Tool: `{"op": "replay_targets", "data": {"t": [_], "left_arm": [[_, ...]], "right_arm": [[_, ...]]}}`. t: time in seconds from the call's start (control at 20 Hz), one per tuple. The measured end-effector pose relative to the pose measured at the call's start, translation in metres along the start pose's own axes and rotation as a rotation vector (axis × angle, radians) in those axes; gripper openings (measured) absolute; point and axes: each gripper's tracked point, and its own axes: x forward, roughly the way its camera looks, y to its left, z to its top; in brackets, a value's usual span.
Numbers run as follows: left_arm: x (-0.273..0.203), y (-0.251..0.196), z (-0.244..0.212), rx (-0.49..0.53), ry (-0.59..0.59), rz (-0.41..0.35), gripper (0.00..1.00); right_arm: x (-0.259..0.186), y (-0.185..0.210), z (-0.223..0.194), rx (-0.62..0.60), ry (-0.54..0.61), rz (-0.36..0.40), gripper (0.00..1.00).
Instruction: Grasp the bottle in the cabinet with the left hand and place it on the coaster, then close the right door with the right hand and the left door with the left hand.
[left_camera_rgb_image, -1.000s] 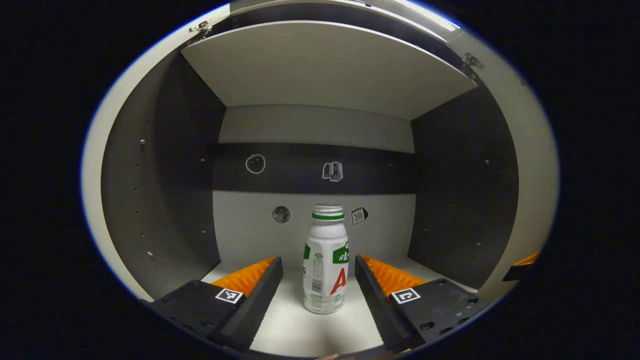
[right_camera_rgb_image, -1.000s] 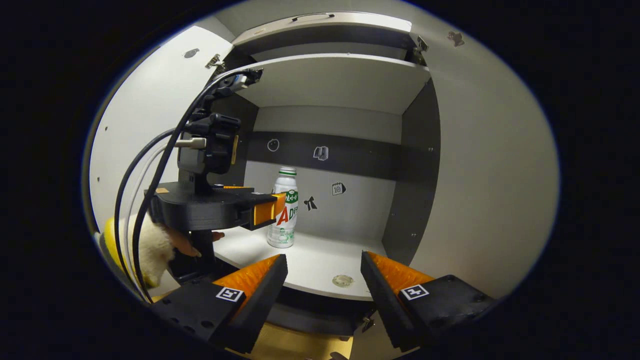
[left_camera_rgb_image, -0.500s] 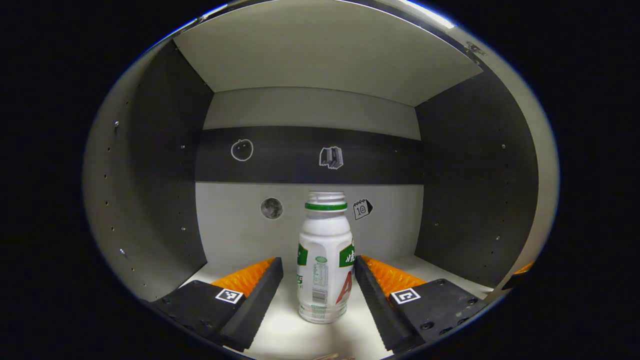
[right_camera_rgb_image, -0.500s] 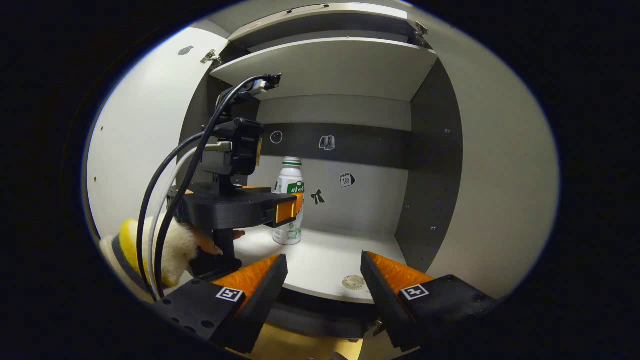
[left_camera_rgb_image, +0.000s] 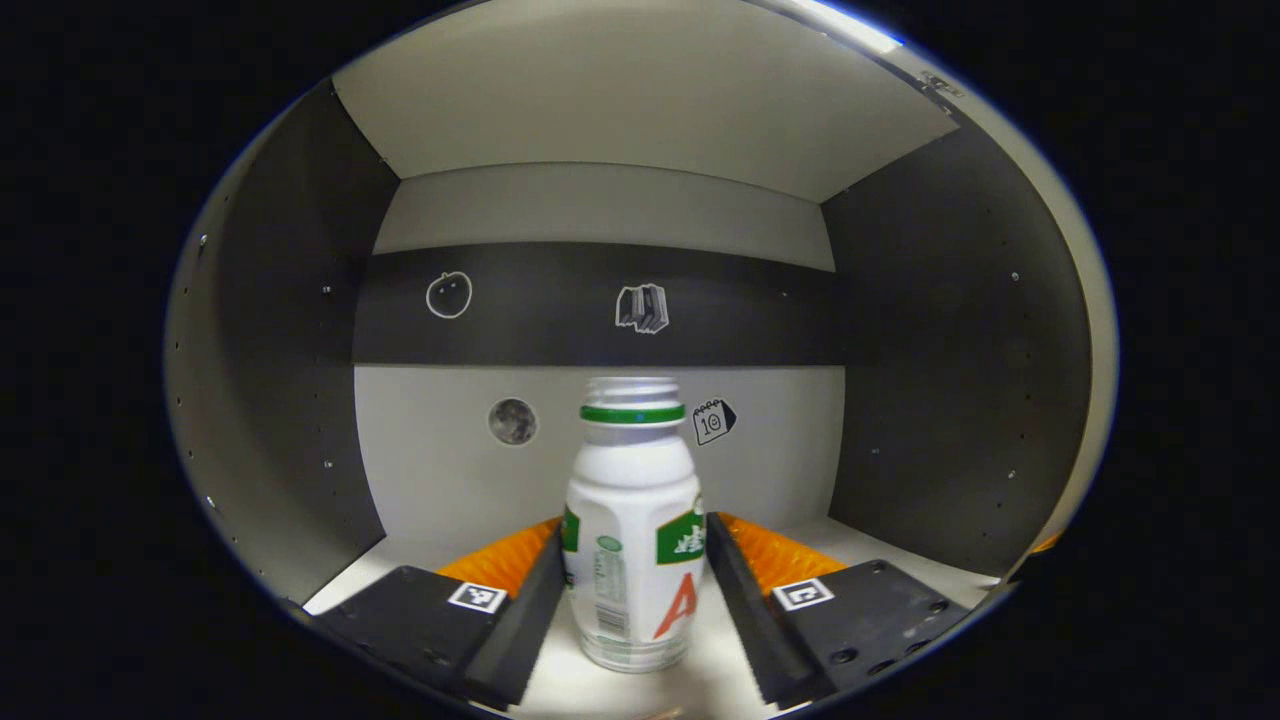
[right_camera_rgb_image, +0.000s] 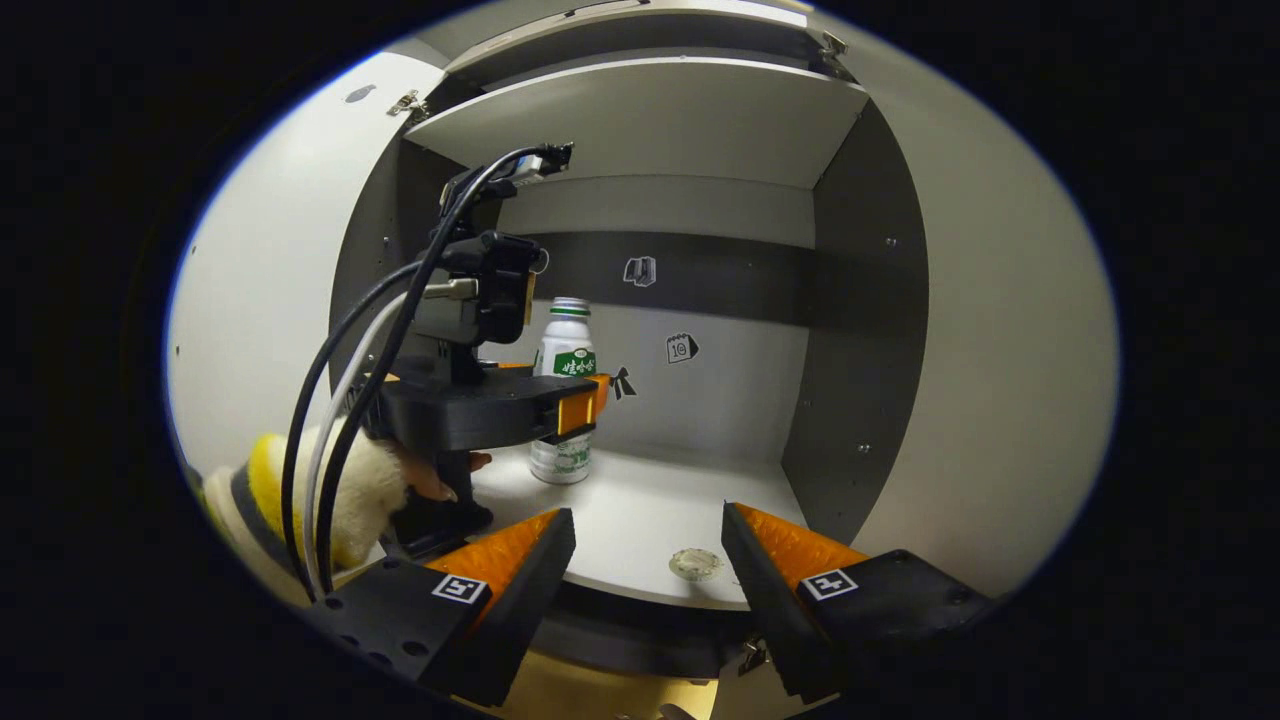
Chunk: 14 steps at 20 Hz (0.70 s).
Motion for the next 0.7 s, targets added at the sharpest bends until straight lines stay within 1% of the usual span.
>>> {"op": "replay_targets", "data": {"t": [0.05, 0.15, 0.2, 0.35, 0.5, 0.7], "left_arm": [[-0.002, -0.002, 0.001, -0.01, -0.003, -0.006, 0.74], [-0.006, -0.011, 0.004, -0.055, -0.009, -0.043, 0.71], [-0.01, -0.012, 0.008, -0.068, -0.014, -0.046, 0.7], [-0.031, -0.005, 0.023, -0.046, -0.026, -0.031, 0.7], [-0.063, -0.001, 0.044, -0.058, -0.049, -0.031, 0.7], [-0.115, 0.008, 0.068, -0.053, -0.082, -0.017, 0.7]], "right_arm": [[0.0, 0.0, 0.0, -0.002, 0.0, -0.001, 0.98], [-0.001, -0.001, 0.001, -0.001, -0.002, -0.001, 0.98], [0.0, 0.0, 0.002, 0.003, -0.007, -0.002, 0.98], [0.0, 0.001, 0.008, 0.017, -0.033, -0.005, 0.98], [-0.004, 0.01, 0.026, 0.007, -0.074, -0.002, 0.98], [-0.048, 0.018, 0.042, 0.009, -0.109, -0.002, 0.98]]}}
